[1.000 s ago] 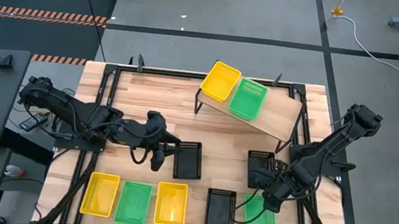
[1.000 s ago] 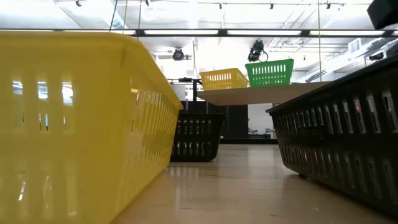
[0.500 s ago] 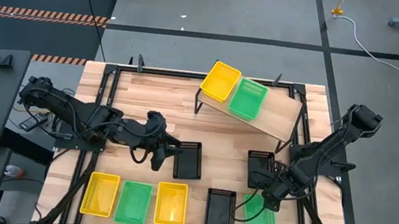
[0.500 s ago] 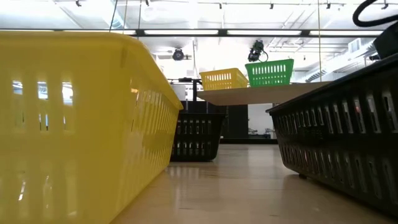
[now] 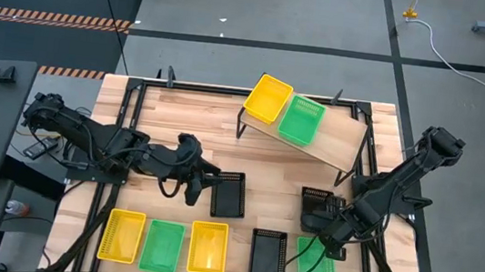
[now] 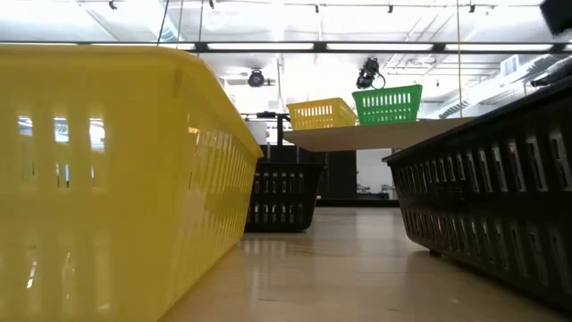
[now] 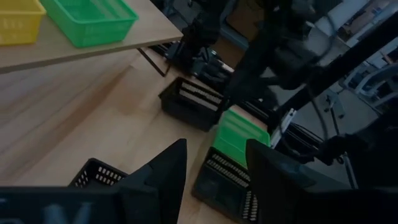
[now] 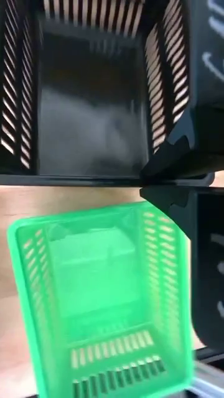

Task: Stack baskets on shelf by color
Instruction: Put the top right black bin on the shelf

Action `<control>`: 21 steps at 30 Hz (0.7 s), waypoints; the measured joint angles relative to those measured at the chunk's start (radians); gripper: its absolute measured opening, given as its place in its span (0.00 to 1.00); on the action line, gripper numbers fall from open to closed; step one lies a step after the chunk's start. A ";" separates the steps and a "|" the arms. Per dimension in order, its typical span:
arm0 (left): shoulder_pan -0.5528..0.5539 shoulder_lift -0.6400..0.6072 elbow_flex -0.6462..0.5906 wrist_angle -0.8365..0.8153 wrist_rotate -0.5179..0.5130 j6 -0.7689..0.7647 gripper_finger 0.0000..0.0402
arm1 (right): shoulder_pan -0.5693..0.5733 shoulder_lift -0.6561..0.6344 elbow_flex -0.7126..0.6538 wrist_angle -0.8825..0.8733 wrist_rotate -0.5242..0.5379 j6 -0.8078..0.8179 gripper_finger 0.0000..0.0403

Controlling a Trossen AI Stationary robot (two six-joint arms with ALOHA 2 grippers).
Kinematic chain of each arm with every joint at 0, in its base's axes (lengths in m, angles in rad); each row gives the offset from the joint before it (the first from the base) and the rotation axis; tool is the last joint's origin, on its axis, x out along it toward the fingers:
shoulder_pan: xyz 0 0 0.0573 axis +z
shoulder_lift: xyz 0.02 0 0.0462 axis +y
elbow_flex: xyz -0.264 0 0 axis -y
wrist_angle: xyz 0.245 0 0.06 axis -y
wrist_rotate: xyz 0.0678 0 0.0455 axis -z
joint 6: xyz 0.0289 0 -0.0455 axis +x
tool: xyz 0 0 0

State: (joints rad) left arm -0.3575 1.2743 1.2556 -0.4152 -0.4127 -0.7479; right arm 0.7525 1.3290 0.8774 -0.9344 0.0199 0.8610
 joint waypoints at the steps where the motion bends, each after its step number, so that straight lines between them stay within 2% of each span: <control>1: 0.000 0.000 0.000 0.000 -0.007 0.000 0.43 | -0.001 0.000 0.036 -0.041 0.005 -0.019 0.04; 9: 0.000 0.002 0.000 0.000 -0.017 0.001 0.43 | -0.039 0.000 0.369 -0.308 0.075 -0.108 0.03; 14: 0.000 0.002 0.000 0.000 -0.010 0.013 0.43 | -0.083 0.000 0.565 -0.480 0.120 -0.053 0.03; 18: 0.000 0.002 0.000 -0.003 0.044 0.064 0.43 | -0.127 -0.001 0.681 -0.645 0.162 0.030 0.03; 21: 0.000 0.002 0.000 -0.020 0.070 0.084 0.43 | -0.164 -0.018 0.711 -0.632 0.196 0.041 0.03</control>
State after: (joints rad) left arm -0.3576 1.2766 1.2552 -0.4349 -0.3428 -0.6638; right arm 0.5889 1.3113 1.5880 -1.5661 0.2164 0.9020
